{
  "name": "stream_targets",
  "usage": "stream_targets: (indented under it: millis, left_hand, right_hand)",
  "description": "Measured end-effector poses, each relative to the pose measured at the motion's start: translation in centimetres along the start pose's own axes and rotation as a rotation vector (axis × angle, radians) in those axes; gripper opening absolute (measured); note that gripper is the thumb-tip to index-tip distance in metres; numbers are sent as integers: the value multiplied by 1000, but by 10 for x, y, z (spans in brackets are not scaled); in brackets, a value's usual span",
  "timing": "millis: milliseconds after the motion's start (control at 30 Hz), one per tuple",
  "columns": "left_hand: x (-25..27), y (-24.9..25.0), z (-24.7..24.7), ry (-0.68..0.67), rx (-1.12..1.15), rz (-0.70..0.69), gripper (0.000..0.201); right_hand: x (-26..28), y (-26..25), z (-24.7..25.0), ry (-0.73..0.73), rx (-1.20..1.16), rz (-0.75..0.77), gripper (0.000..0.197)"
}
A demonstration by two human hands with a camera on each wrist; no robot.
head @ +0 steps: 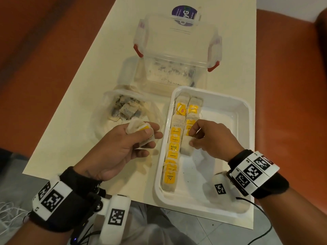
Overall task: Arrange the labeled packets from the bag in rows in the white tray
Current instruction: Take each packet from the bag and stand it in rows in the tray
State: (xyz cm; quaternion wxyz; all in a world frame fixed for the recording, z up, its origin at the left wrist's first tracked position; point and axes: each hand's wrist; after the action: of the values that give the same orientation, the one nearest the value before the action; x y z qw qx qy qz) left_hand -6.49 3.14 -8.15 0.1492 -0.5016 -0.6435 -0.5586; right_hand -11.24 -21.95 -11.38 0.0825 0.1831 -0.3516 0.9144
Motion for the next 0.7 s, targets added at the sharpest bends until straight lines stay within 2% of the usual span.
stream_targets:
  millis: [100, 200, 333, 433, 567, 700]
  left_hand:
    - [0, 2, -1, -47, 77, 33, 32]
    - [0, 6, -1, -92, 123, 45, 31]
    - [-1, 8, -6, -143, 66, 7, 37]
    - [-4, 8, -8, -165, -4, -7, 46]
    - [-7, 8, -12, -200, -104, -36, 51]
    - [-8, 8, -14, -214, -102, -49, 49]
  right_hand:
    - [0, -1, 1, -3, 51, 4, 20]
    - [4, -4, 5, 79, 60, 55, 19]
    - [14, -33, 14, 201, -209, 218, 12]
    - [19, -60, 16, 157, -391, 299, 14]
    - [14, -68, 9, 96, -385, 321, 19]
    - [13, -65, 8, 94, -444, 348, 8]
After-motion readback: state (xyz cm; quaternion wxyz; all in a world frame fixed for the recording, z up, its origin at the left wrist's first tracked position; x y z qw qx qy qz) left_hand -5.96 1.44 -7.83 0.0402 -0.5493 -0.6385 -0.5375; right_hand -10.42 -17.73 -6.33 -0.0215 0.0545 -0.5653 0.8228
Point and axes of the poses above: each hand's wrist, its own x-axis away from the middle knuckle, its own z-axis out of the back of the hand, y = z × x, and after that the axes turned 14 degrees about z, right-handed
